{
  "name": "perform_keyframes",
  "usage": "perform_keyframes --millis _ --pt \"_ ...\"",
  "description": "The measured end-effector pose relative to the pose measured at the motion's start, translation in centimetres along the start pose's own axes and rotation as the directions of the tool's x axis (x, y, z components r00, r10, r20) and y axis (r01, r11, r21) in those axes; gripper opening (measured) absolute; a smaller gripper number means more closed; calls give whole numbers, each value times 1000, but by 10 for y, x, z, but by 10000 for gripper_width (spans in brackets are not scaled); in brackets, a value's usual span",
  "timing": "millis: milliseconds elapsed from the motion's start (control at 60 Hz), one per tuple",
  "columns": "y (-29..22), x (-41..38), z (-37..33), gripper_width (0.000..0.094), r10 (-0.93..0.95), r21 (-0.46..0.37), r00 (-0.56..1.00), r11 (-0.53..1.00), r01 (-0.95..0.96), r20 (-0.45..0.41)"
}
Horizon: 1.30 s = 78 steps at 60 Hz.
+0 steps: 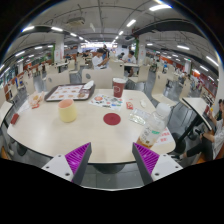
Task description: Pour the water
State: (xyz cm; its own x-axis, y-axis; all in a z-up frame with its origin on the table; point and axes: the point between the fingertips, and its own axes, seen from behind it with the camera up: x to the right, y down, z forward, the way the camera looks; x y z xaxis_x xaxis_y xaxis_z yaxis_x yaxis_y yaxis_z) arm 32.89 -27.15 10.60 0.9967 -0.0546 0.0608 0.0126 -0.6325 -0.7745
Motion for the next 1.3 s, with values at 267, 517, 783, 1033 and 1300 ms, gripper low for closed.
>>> perform_keyframes --millis 267,517,783,1033,1300 --pt "12 115 40 827 58 68 997 996 -54 -55" --pt "-22 135 96 751 81 175 997 981 -79 -4" --pt "-34 140 113 468 89 231 996 970 -80 -27" --pt "-48 140 110 443 38 200 992 980 -14 -118" --pt "-151 105 81 440 -217 233 926 927 295 -309"
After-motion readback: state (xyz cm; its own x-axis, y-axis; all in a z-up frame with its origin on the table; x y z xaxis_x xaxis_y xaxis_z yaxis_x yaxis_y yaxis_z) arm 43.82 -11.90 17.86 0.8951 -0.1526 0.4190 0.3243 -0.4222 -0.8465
